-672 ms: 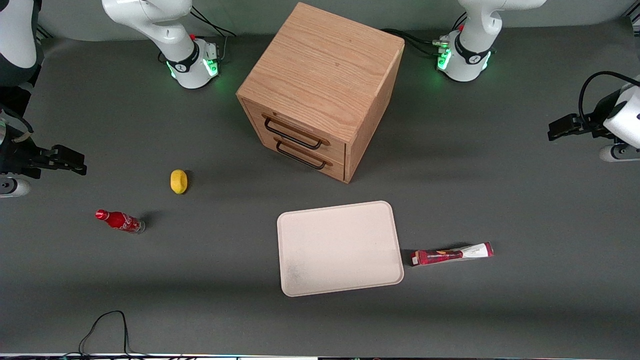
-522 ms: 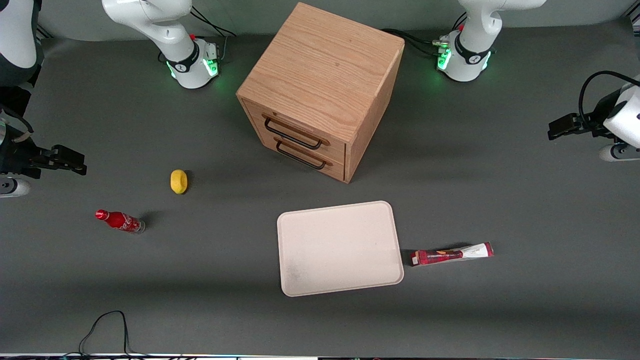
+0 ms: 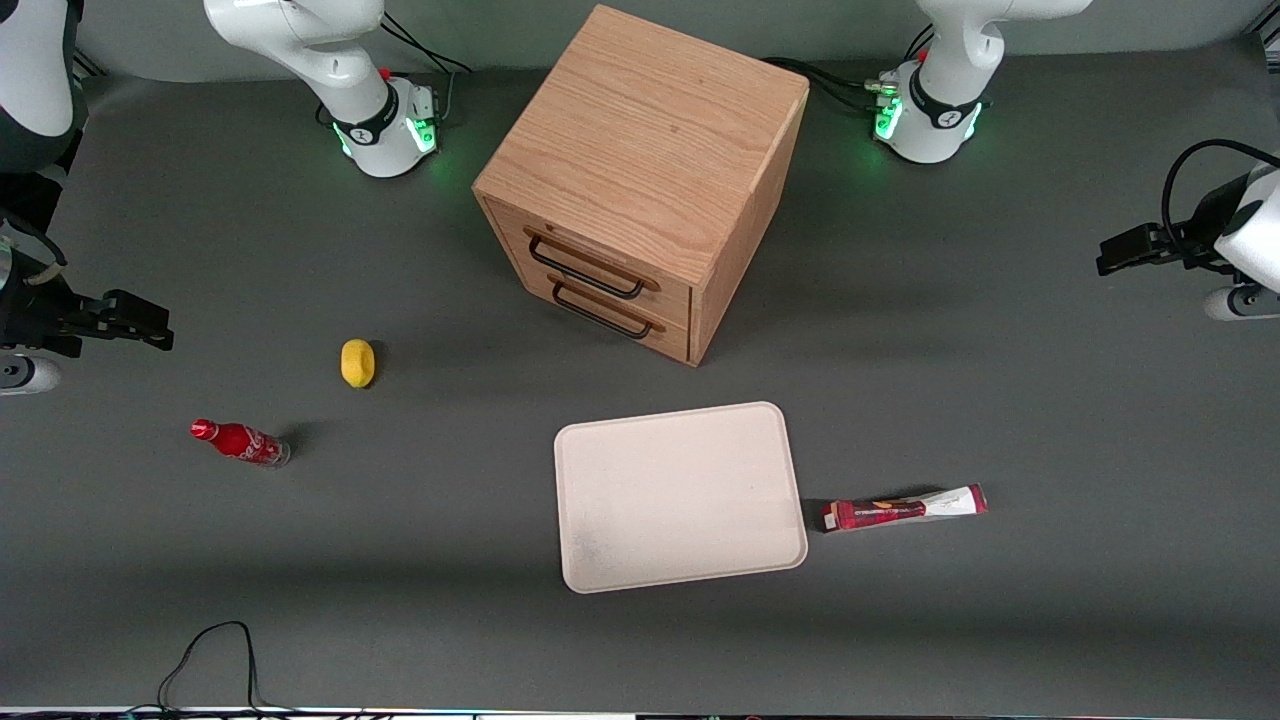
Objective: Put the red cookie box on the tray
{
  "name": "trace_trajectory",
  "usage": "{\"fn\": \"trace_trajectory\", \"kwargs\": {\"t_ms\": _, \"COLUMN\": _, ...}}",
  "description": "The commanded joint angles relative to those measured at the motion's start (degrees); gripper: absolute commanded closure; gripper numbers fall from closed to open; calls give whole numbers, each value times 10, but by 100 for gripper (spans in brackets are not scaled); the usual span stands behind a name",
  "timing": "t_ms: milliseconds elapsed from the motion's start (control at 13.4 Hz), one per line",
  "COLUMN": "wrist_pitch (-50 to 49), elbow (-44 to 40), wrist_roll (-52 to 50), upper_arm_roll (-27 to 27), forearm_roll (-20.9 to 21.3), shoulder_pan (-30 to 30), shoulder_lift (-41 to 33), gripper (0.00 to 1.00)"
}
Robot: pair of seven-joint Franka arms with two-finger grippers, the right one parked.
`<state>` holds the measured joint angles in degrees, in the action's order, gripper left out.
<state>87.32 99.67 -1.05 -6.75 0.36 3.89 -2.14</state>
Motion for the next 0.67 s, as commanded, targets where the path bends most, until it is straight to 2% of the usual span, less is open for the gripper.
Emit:
{"fn": "trace_trajectory", "kwargs": {"t_ms": 0, "wrist_pitch": -14, "elbow": -13, "wrist_roll": -15, "upper_arm_roll": 1, "forearm_roll": -9, "shoulder_pan": -2, "shoulder_lift": 6, "gripper": 0}}
{"fn": "trace_trajectory", "kwargs": {"t_ms": 597, "wrist_pitch": -27, "elbow": -18, "wrist_roll": -22, "upper_arm_roll": 2, "forearm_roll": -8, "shoulder_pan": 2, "shoulder_lift": 5, "gripper": 0}}
